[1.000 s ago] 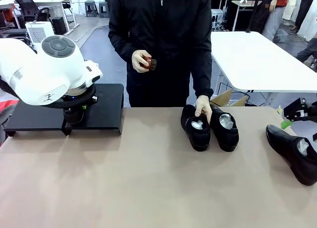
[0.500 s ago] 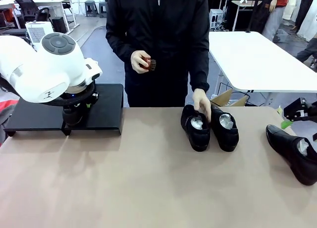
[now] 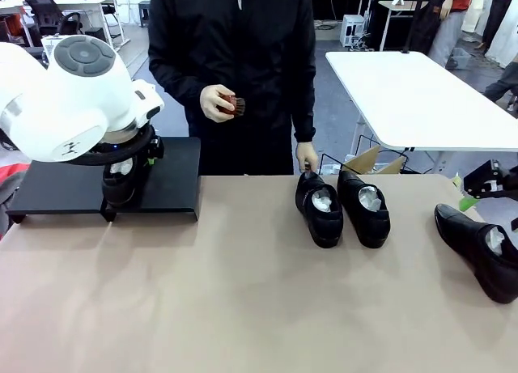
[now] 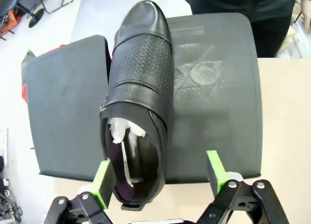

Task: Organize the shoes by placing them on the stand.
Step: Place the Shoe from the middle of the table onto the Shoes Stand, then pick up one Shoe and place it in the middle of the table.

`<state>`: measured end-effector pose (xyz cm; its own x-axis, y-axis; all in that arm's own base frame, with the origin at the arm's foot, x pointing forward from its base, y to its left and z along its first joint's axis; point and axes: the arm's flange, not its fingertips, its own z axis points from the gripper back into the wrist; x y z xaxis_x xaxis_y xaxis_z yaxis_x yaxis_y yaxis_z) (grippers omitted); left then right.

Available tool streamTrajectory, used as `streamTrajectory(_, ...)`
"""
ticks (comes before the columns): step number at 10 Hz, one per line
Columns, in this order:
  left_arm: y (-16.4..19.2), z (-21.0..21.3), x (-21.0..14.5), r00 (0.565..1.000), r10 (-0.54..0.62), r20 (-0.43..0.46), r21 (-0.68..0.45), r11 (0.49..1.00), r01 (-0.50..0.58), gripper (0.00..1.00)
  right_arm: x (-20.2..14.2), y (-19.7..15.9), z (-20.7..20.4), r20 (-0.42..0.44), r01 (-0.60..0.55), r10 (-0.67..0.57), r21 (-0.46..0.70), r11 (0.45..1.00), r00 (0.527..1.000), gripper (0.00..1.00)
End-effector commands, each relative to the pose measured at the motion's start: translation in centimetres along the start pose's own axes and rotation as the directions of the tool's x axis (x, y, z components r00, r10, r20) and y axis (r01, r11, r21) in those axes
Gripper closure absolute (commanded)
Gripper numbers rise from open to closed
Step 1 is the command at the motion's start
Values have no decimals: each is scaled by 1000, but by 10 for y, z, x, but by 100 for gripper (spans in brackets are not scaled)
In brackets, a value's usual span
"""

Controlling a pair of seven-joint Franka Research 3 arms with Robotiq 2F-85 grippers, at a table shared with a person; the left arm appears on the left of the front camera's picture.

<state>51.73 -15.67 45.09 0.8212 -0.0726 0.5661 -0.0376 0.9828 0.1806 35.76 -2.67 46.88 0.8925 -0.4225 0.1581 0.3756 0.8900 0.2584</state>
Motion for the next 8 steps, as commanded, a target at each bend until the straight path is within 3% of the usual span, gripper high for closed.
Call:
streamTrajectory(1, 1, -18, 4, 1000, -21, -17, 1, 1000, 21, 0, 0, 0, -1, 0, -4, 4, 5, 1000, 1000, 0)
streamTrajectory(8, 1, -18, 4, 1000, -21, -17, 1, 1000, 21, 0, 0, 0, -1, 0, -4, 4, 5, 1000, 1000, 0)
